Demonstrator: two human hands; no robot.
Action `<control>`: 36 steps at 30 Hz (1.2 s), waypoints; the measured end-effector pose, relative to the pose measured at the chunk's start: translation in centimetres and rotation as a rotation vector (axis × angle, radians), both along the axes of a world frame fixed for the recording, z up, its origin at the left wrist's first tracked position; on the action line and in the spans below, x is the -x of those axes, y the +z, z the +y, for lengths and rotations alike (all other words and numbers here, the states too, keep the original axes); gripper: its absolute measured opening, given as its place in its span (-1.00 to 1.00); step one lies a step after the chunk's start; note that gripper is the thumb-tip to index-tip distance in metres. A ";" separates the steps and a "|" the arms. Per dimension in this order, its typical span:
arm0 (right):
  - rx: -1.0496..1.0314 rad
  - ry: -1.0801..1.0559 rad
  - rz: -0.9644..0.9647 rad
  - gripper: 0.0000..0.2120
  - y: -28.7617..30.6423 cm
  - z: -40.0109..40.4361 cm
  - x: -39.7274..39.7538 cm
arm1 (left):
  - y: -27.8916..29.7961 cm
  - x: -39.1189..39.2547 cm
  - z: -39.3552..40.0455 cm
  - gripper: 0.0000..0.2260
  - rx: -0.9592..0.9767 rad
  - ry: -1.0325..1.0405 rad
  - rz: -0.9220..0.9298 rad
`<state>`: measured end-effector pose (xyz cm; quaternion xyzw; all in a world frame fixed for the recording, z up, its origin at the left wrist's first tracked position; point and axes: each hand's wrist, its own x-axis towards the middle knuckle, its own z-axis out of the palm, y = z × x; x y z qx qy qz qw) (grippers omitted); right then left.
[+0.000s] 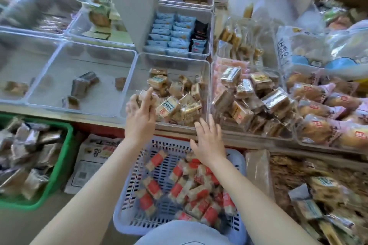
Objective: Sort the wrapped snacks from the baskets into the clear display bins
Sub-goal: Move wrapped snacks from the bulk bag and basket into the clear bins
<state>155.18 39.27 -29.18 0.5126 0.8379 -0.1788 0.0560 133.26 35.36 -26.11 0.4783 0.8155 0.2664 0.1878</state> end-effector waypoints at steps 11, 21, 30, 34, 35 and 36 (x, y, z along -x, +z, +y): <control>0.065 -0.017 0.158 -0.52 1.2 0.1 -1.1 | -1.8 -0.8 0.4 -0.58 0.309 -0.181 0.322; -0.041 -0.492 0.270 -0.71 0.7 -7.5 -16.8 | 2.7 -18.5 -1.6 -0.74 0.450 -0.807 -0.003; 0.042 -0.872 -0.067 -0.51 -1.8 -14.6 -31.8 | 0.1 -32.0 -3.1 -0.72 0.546 -1.116 0.099; 0.078 -0.766 -0.139 -0.39 -3.3 -14.4 -33.6 | -0.4 -34.1 -3.6 -0.75 0.552 -1.135 0.148; 0.060 -0.761 -0.144 -0.39 -3.6 -13.9 -33.7 | -0.3 -34.3 -3.6 -0.76 0.542 -1.133 0.158; 0.051 -0.766 -0.150 -0.39 -3.7 -13.3 -33.7 | -0.3 -34.5 -3.6 -0.75 0.532 -1.130 0.166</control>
